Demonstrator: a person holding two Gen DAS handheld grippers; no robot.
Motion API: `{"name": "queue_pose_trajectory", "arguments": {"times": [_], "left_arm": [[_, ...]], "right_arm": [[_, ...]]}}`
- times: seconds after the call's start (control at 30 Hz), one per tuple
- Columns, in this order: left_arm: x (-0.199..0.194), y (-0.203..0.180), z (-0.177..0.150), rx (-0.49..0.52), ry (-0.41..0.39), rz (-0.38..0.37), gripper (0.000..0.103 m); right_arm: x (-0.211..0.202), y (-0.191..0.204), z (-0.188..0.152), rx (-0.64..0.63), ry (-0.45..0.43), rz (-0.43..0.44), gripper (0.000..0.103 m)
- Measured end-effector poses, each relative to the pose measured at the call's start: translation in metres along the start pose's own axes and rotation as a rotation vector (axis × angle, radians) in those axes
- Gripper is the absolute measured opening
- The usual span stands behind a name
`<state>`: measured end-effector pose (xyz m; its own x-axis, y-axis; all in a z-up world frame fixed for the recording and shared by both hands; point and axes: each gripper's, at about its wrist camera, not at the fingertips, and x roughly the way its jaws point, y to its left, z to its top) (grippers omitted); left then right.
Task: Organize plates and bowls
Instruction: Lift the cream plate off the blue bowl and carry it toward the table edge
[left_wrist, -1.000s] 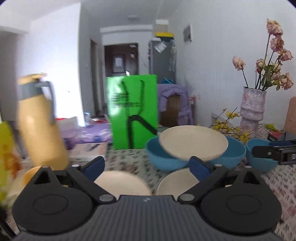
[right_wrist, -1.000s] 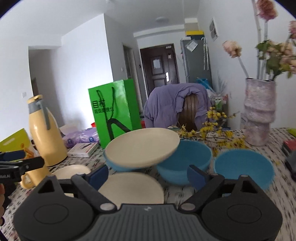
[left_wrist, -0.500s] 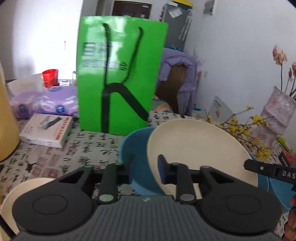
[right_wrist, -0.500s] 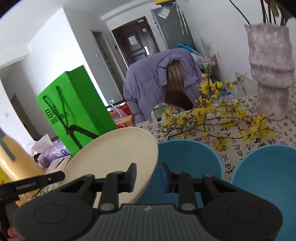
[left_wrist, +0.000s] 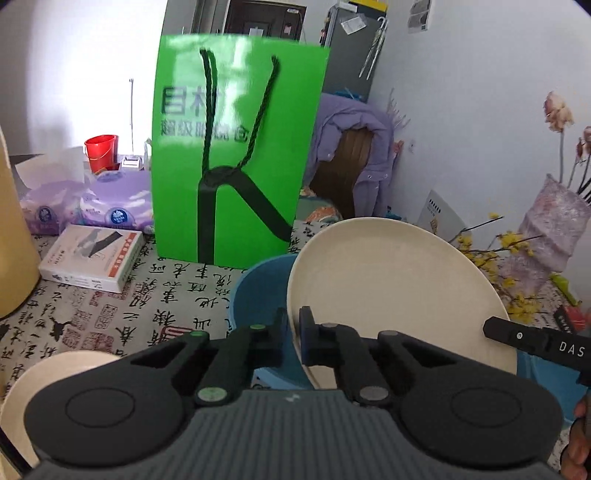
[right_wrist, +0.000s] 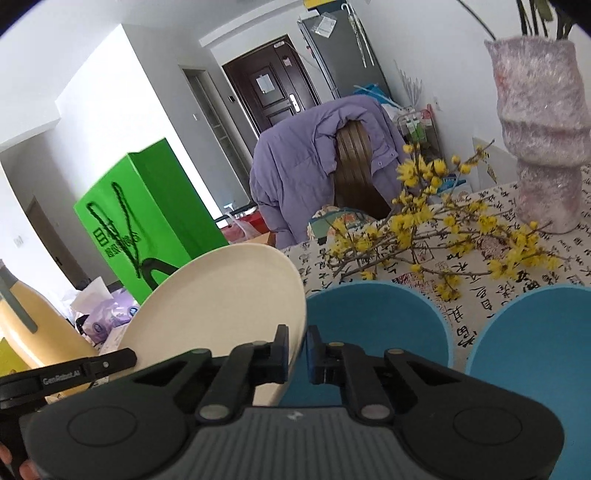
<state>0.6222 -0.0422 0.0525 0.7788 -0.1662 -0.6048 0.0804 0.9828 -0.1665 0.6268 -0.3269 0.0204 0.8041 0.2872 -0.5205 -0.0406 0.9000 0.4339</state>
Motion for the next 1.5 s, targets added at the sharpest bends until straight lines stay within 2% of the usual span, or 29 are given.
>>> {"name": "queue_pose_trajectory", "arguments": {"times": [0.2,0.33,0.47,0.73,0.93,1.17,1.5], "left_arm": [[-0.062,-0.003,-0.021,0.015,-0.045,-0.016,0.007],[-0.109,-0.005,-0.05,0.005,-0.058,-0.017,0.007],[-0.157,-0.003,-0.093,-0.002,-0.07,-0.028,0.007],[-0.216,0.01,-0.177,-0.06,-0.027,-0.033,0.006],[-0.25,0.016,-0.228,-0.07,0.001,-0.023,0.006],[-0.282,0.023,-0.27,-0.06,0.01,0.002,0.007],[-0.306,0.034,-0.291,-0.059,-0.013,0.04,0.007]], "right_arm": [[-0.055,0.017,-0.011,-0.045,-0.036,0.014,0.008],[-0.1,0.028,-0.034,-0.07,-0.034,0.021,0.009],[-0.147,0.032,-0.072,-0.074,-0.028,0.037,0.008],[-0.214,0.039,-0.155,-0.091,0.009,0.03,0.009],[-0.247,0.043,-0.204,-0.103,0.024,0.013,0.009],[-0.27,0.045,-0.246,-0.071,0.051,0.03,0.009],[-0.283,0.059,-0.278,-0.084,0.053,0.043,0.009]]}}
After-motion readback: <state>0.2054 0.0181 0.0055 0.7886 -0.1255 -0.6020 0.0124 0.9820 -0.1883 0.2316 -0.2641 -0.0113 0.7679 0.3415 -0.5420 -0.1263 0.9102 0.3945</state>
